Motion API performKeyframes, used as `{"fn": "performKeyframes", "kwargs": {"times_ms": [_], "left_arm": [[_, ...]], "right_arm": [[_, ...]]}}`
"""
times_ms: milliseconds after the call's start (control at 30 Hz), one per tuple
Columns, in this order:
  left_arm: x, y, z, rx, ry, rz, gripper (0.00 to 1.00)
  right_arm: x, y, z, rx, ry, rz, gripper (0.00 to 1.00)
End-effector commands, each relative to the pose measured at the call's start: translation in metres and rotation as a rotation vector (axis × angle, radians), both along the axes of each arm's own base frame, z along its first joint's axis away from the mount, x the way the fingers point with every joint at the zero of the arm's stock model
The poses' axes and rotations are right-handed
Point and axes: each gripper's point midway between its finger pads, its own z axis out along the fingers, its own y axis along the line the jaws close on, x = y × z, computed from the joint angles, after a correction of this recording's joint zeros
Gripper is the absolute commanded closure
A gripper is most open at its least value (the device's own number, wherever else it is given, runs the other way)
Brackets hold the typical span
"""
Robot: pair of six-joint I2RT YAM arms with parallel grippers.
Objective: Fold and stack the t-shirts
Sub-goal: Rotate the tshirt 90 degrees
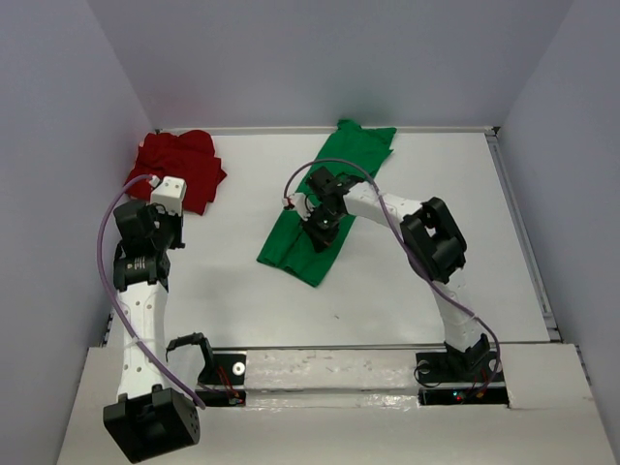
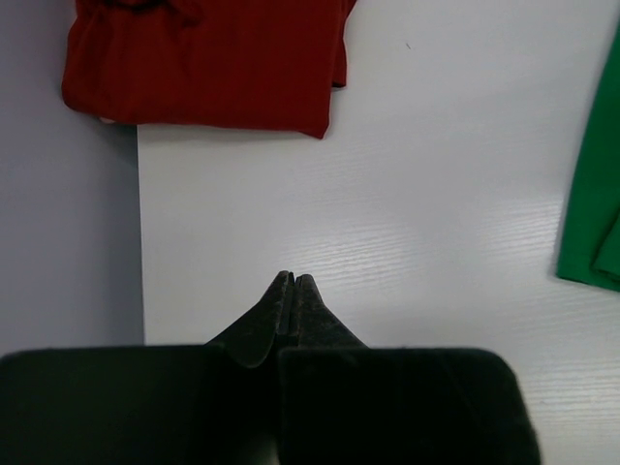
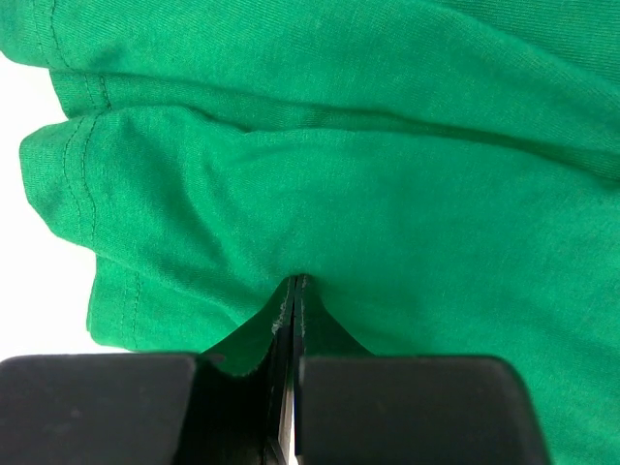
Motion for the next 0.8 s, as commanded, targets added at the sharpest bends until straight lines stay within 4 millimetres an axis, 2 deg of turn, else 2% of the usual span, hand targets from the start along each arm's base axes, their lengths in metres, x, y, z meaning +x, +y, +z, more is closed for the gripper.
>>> {"fn": "performKeyframes", "kwargs": {"times_ms": [0, 200, 333, 533, 767], "left_arm": [[0.003, -0.001, 0.007, -0.007, -0.046, -0.009, 1.0], [0.004, -0.004, 0.005, -0.021, -0.038, -0.025, 1.0], [0.006, -0.006, 0.002, -0.028, -0.03, -0.034, 1.0], [0.006, -0.009, 0.002, -0.036, -0.032, -0.052, 1.0], [0.006, -0.014, 0.001, -0.051, -0.026, -0.078, 1.0]], "right_arm": [[-0.022, -0.011, -0.031, -0.054, 0.032, 0.029, 1.0], [-0.05, -0.042, -0.047, -0.116, 0.061, 0.043, 1.0], [-0.063, -0.059, -0.05, -0.148, 0.064, 0.053, 1.0], [-0.072, -0.074, -0.047, -0.181, 0.049, 0.052, 1.0], [-0.076, -0.105, -0.05, -0.293, 0.001, 0.055, 1.0]]}}
